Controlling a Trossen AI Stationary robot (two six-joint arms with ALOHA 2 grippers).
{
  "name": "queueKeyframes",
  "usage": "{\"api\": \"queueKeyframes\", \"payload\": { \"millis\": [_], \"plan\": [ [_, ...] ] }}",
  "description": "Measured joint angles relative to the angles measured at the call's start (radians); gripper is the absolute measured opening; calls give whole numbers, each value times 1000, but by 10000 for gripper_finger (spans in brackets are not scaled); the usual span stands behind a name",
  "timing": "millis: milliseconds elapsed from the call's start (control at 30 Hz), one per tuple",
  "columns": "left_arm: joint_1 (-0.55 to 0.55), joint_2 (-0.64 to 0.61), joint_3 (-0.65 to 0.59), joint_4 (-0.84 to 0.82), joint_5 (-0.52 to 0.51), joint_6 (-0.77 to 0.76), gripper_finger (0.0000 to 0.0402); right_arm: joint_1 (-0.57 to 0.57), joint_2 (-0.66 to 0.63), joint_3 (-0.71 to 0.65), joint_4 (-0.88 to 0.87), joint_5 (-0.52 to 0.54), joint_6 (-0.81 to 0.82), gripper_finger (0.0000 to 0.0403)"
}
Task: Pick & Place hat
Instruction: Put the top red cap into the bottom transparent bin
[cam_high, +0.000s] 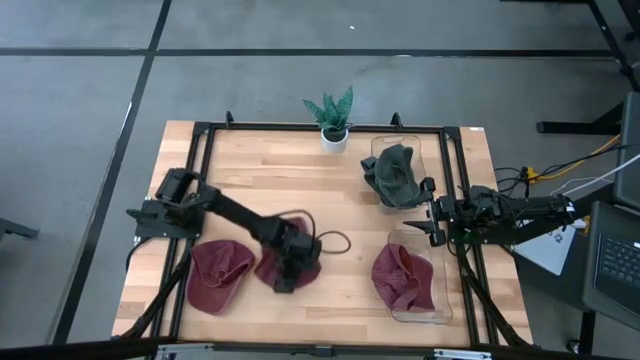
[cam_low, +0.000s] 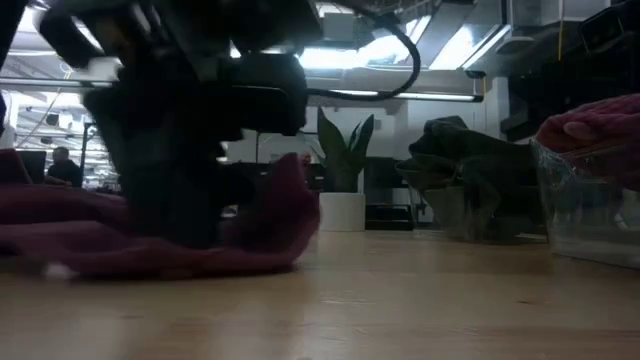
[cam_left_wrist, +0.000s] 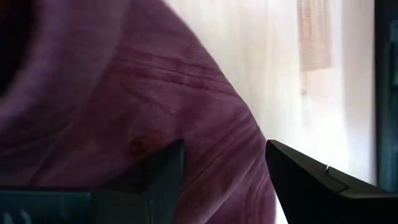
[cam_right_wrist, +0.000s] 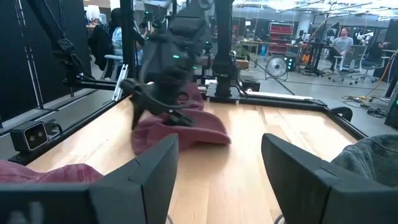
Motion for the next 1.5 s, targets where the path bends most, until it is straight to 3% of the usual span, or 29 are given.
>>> {"api": "queueKeyframes", "payload": {
  "millis": [100, 333, 467, 600, 700, 900, 1100, 1333, 1500],
  "plan": [
    [-50, -3, 27, -19, -40, -197, 223, 0, 0, 0, 0, 0, 0, 229],
    [-134, -89, 110, -167, -343, -574, 223, 0, 0, 0, 0, 0, 0, 229],
    [-166, -130, 164, -293, -459, -911, 223, 0, 0, 0, 0, 0, 0, 229],
    [-168, -136, 169, -401, -438, -1273, 223, 0, 0, 0, 0, 0, 0, 229],
    [-159, -114, 170, -467, -409, -1380, 223, 0, 0, 0, 0, 0, 0, 229],
    [-122, -56, 169, -494, -410, -1445, 223, 0, 0, 0, 0, 0, 0, 229],
    [-85, 36, 169, -429, -344, -1387, 223, 0, 0, 0, 0, 0, 0, 229],
    [-51, 108, 179, -266, -274, -1235, 223, 0, 0, 0, 0, 0, 0, 229],
    [-41, 109, 179, -263, -274, -941, 223, 0, 0, 0, 0, 0, 0, 229]
  ]
}}
